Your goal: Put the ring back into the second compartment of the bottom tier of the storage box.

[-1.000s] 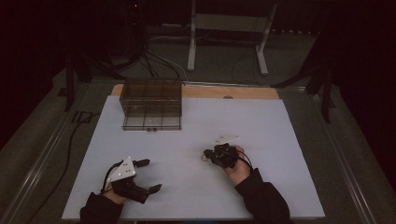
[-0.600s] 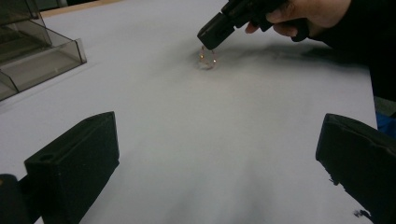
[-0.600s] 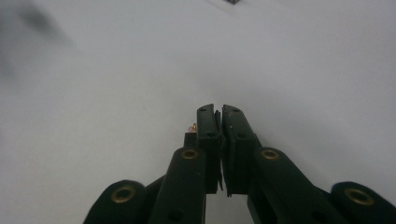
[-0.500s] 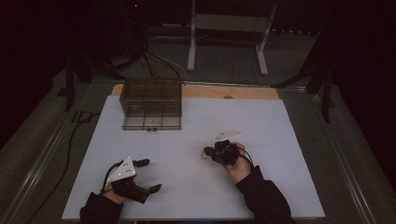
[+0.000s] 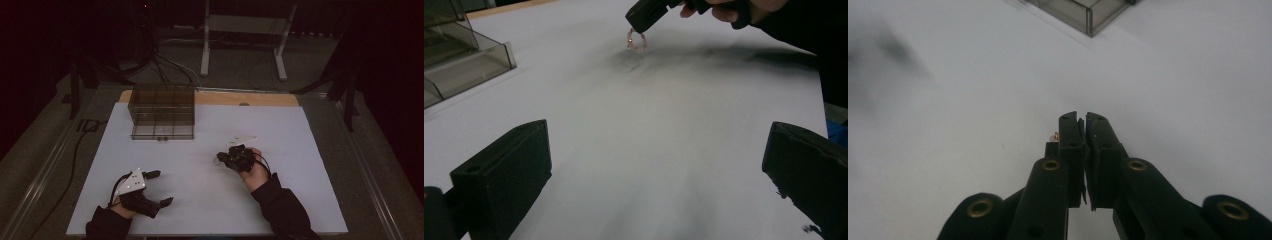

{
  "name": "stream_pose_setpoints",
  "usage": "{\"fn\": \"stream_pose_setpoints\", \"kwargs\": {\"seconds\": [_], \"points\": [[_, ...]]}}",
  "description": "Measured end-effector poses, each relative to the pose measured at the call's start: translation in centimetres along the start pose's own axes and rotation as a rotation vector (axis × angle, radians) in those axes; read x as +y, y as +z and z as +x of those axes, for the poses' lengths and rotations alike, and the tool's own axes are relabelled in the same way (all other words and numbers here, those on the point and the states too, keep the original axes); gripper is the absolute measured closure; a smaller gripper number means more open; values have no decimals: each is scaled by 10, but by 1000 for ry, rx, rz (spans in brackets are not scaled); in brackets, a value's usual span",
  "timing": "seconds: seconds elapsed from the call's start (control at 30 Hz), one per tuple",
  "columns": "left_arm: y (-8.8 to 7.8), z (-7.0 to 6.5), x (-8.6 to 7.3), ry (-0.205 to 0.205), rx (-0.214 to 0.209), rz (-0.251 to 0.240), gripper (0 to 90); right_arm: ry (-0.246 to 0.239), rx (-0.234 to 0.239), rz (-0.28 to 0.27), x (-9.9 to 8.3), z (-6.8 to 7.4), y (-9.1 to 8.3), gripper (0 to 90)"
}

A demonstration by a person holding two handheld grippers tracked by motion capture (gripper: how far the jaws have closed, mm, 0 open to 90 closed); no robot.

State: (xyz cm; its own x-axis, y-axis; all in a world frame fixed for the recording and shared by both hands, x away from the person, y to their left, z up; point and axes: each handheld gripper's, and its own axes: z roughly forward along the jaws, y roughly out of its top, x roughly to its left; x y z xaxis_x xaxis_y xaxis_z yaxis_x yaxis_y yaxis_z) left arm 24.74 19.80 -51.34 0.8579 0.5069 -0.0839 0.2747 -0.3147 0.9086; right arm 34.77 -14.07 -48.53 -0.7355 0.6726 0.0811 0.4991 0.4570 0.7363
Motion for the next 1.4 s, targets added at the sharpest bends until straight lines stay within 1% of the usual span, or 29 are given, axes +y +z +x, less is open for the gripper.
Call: {"fn": "stream_pose_setpoints", "kwargs": {"seconds": [0.1,0.27,0.43,0.63,0.97,1.07,1.4], "points": [[0,0,-1,0,0,5,5,1,-1,-1,3,0,0,866],[0,0,0,-1,-3,1,5,-2,2,0,8,1,2,866],[1,0,0,3,-2,4,6,-17,8,-6,19,5,5,866],[0,-1,0,6,-2,6,6,-18,18,-12,28,8,9,866],[1,-1,0,6,-3,3,6,-24,27,-11,38,11,15,866],[1,-1,0,8,-3,9,6,-27,27,-13,41,11,17,866],[0,-1,0,4,-5,-2,6,-40,32,-22,56,17,23,866]]}}
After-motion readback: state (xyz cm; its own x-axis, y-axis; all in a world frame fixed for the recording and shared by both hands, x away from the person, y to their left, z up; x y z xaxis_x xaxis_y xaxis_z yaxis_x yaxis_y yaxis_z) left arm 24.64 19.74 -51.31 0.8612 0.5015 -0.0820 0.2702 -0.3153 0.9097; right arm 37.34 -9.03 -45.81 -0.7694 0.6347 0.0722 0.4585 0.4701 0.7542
